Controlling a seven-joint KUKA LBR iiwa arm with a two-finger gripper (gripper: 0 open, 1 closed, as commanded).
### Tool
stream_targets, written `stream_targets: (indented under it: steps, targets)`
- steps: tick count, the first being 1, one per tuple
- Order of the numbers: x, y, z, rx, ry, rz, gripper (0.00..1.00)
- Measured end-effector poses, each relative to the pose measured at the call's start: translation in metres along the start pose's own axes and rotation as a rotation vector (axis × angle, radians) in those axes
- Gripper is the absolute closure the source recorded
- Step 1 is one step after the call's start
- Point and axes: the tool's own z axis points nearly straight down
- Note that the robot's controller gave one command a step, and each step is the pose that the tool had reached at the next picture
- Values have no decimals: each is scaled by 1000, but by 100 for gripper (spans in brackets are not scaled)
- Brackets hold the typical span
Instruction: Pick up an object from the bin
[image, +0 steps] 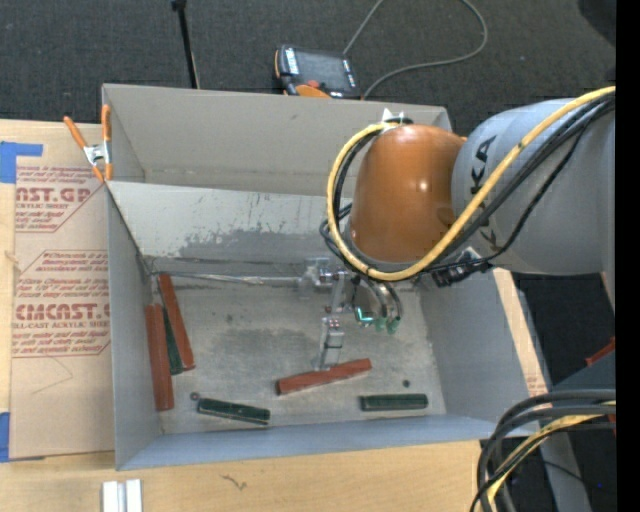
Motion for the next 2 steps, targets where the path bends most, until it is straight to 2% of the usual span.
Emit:
stream_targets:
  steps: [1,2]
  targets:
    - [36,-39,123,1,5,-66,0]
    - [51,-40,88,0,-1,46,0]
